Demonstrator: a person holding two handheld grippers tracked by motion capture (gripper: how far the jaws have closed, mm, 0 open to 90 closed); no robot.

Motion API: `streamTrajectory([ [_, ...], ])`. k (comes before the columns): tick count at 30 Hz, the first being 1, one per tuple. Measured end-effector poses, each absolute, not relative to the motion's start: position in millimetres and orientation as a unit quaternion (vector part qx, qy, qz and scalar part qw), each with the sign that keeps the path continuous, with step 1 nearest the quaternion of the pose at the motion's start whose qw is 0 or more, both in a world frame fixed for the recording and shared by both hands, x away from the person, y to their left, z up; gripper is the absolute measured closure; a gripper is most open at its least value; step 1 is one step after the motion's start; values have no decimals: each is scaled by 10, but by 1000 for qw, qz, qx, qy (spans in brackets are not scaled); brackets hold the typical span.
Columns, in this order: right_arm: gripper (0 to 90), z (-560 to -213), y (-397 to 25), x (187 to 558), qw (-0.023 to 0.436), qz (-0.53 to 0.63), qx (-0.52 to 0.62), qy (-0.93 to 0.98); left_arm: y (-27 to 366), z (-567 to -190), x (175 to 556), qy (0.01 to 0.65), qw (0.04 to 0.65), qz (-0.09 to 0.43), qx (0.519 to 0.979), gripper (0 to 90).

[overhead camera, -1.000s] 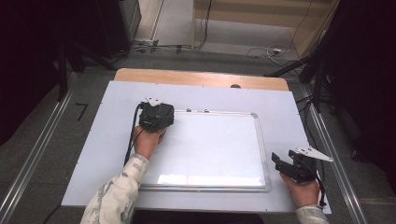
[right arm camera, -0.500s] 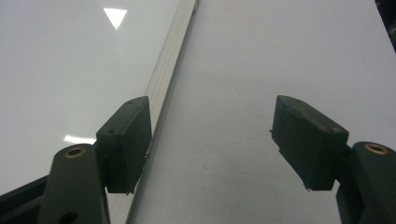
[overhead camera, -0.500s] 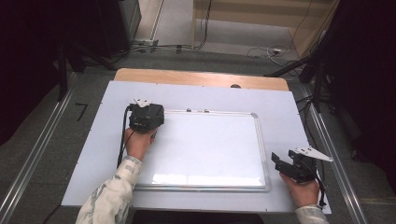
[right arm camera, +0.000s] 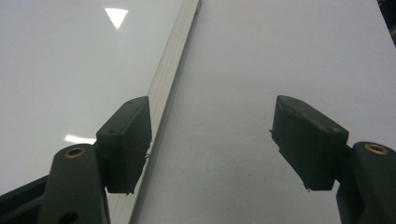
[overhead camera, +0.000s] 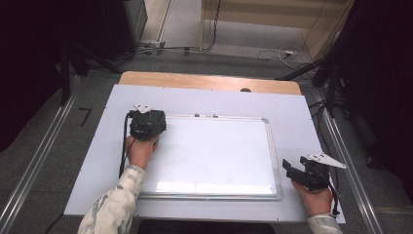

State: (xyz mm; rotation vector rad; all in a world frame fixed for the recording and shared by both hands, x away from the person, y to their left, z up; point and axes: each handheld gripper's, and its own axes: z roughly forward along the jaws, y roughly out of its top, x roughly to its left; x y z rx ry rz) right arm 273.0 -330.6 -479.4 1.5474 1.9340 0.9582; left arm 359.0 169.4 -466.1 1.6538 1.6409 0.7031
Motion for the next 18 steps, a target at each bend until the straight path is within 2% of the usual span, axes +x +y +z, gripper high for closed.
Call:
streamTrajectory([
  [12,273,-4795,-3300,2748,240,349,565,708,1801,-4734,3692,671,334,268,605,406],
  [18,273,-4797,-3290,2760,239,349,566,708,1769,-4787,3740,674,320,271,607,406],
])
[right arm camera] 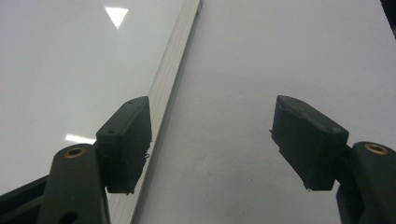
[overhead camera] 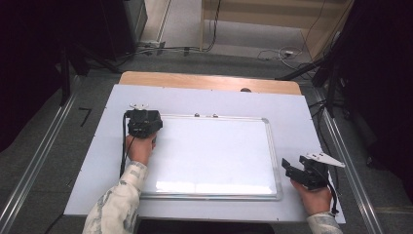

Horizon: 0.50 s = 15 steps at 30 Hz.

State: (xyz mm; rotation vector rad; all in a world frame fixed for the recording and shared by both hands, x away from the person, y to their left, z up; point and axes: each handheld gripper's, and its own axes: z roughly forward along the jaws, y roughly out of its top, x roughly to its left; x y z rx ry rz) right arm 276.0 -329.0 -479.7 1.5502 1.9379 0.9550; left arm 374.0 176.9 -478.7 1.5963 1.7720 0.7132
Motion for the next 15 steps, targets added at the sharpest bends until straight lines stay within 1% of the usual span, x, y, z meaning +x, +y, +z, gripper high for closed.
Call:
streamTrajectory([
  [15,273,-4795,-3299,2757,239,348,567,707,1678,-4837,3823,674,302,280,614,405],
])
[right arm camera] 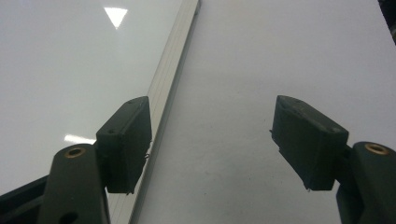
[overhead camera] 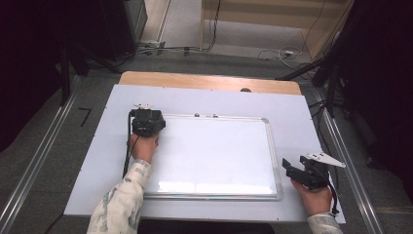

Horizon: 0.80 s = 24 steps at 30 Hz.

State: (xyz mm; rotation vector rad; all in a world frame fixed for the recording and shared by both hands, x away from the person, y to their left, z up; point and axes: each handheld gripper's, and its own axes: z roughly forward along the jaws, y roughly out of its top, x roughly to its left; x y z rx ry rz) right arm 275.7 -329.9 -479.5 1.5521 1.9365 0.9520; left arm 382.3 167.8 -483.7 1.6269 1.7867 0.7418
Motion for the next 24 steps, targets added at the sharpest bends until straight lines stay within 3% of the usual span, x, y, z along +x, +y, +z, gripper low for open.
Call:
streamTrajectory([
  [24,273,-4797,-3308,2752,239,348,569,706,1568,-4912,3873,668,271,294,627,400],
])
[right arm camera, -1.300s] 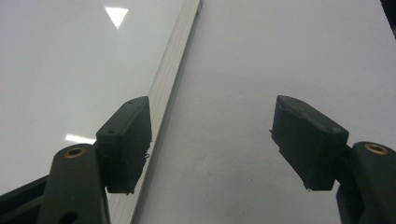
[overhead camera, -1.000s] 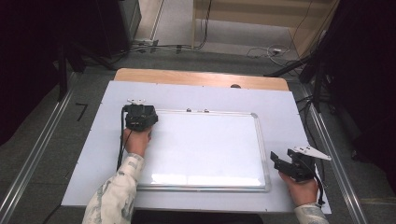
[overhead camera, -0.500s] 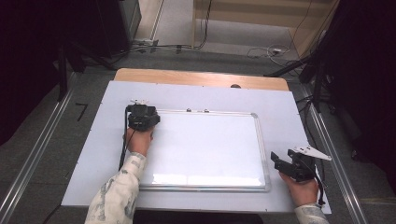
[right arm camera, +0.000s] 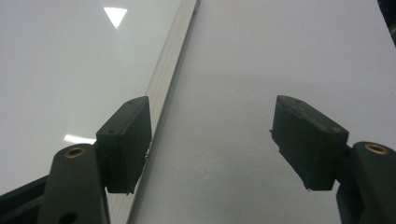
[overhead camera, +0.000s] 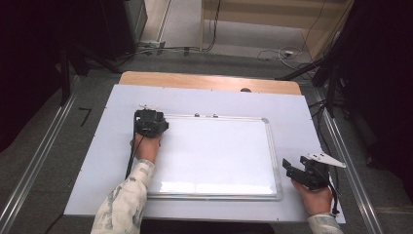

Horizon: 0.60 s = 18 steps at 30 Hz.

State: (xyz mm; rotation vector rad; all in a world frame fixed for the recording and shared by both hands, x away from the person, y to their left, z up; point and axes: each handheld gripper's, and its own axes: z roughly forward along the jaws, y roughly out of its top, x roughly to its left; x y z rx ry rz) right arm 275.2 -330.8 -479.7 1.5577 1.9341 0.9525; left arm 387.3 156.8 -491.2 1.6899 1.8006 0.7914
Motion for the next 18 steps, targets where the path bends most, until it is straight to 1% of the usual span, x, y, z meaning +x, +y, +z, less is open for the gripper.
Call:
streamTrajectory([
  [2,273,-4797,-3308,2751,239,348,568,707,1559,-4925,3873,668,267,292,630,392],
  [5,273,-4796,-3310,2750,239,348,569,706,1562,-4926,3873,666,274,286,632,333],
  [6,273,-4797,-3310,2751,239,348,569,706,1563,-4924,3872,665,276,287,632,327],
  [12,273,-4794,-3309,2748,239,348,569,706,1588,-4877,3848,663,286,287,629,324],
  [18,273,-4794,-3309,2747,240,348,569,706,1616,-4806,3806,660,303,284,626,299],
])
